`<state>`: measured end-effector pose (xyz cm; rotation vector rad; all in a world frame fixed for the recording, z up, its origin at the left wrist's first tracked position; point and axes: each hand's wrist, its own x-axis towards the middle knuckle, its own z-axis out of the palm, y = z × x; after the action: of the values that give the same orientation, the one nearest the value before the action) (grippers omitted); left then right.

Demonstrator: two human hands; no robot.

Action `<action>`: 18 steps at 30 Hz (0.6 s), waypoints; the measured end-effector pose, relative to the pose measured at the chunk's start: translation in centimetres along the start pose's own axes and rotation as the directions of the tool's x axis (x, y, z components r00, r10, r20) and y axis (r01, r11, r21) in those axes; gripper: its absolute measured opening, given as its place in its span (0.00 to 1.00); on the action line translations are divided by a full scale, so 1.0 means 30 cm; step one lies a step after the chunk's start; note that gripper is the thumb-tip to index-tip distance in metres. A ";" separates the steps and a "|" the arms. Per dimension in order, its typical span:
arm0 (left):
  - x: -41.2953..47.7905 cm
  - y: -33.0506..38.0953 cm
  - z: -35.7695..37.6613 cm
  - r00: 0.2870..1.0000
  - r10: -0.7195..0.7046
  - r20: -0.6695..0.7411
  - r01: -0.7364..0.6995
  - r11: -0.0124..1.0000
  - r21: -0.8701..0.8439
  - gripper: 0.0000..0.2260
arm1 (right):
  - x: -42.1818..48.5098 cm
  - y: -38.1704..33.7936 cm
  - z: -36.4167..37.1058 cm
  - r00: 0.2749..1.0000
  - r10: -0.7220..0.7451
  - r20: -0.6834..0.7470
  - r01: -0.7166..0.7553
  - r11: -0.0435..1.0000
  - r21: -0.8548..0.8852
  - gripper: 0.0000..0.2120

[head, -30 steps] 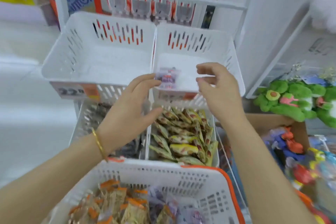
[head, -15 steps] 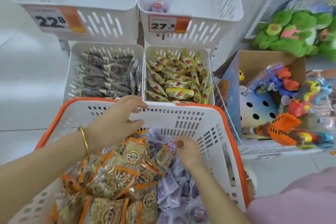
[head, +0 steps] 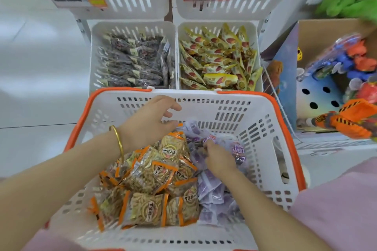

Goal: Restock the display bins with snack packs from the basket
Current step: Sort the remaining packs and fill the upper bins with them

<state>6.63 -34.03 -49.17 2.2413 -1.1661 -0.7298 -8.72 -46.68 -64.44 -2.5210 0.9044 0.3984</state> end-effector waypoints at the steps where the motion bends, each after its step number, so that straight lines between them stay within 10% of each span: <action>1: -0.007 -0.010 0.000 1.000 -0.013 0.011 0.013 1.000 0.004 0.13 | -0.005 -0.004 -0.035 0.996 0.026 -0.088 -0.018 0.996 0.086 0.10; 4: -0.019 -0.039 -0.002 0.998 -0.050 0.030 0.049 0.999 0.022 0.14 | 0.004 -0.030 -0.158 0.979 0.077 -0.186 -0.004 0.931 0.366 0.08; 8: -0.027 -0.063 -0.010 0.997 -0.071 0.026 0.070 0.997 0.007 0.13 | 0.033 -0.117 -0.211 0.993 -0.069 0.100 -0.021 0.718 0.695 0.11; 18: -0.094 -0.107 -0.024 0.996 -0.089 0.015 0.088 0.995 0.049 0.13 | 0.076 -0.202 -0.064 0.979 -0.202 0.037 0.160 0.860 0.485 0.22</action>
<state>7.58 -29.90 -50.09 2.3441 -1.1094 -0.7639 -2.80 -44.62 -61.88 -2.0856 0.6280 0.1890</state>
